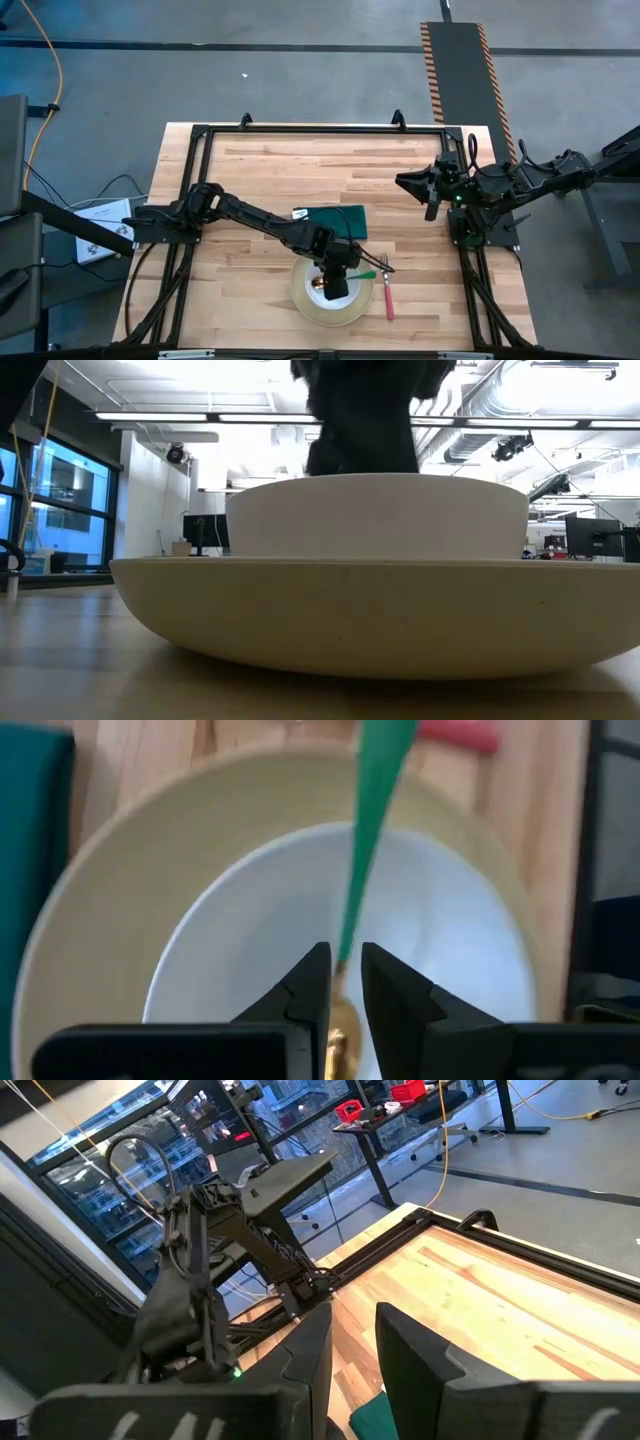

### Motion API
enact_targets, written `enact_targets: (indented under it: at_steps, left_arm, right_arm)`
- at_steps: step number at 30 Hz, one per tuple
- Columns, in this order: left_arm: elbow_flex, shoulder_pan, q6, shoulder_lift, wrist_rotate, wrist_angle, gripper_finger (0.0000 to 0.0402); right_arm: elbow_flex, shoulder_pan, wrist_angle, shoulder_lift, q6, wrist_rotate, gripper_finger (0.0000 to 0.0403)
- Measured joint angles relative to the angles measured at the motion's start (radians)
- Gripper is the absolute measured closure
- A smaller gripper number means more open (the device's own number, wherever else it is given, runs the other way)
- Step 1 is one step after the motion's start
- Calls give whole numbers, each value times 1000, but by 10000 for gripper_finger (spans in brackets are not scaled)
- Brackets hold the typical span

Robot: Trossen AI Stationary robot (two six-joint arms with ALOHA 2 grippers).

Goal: Set table place
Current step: Return to Home Position

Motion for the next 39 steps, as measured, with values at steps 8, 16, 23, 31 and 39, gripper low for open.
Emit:
enact_targets:
  at_steps: [8, 16, 23, 31, 39]
  left_arm:
    - [166, 38, 50, -62, -8, -89, 353]
    - [274, 135, 127, -229, -64, -160, 353]
    - [276, 213, 185, -441, -75, -189, 353]
    - [276, 230, 267, -666, -126, -199, 353]
    - [218, 230, 305, -897, -166, -217, 353]
  right_arm:
    - [0, 0, 9, -4, 0, -9, 331]
    - [-1, 24, 50, -67, -55, -36, 331]
    - [0, 69, 107, -162, -159, -29, 331]
    - [0, 114, 112, -262, -236, -29, 331]
    - [0, 119, 100, -333, -242, -28, 331]
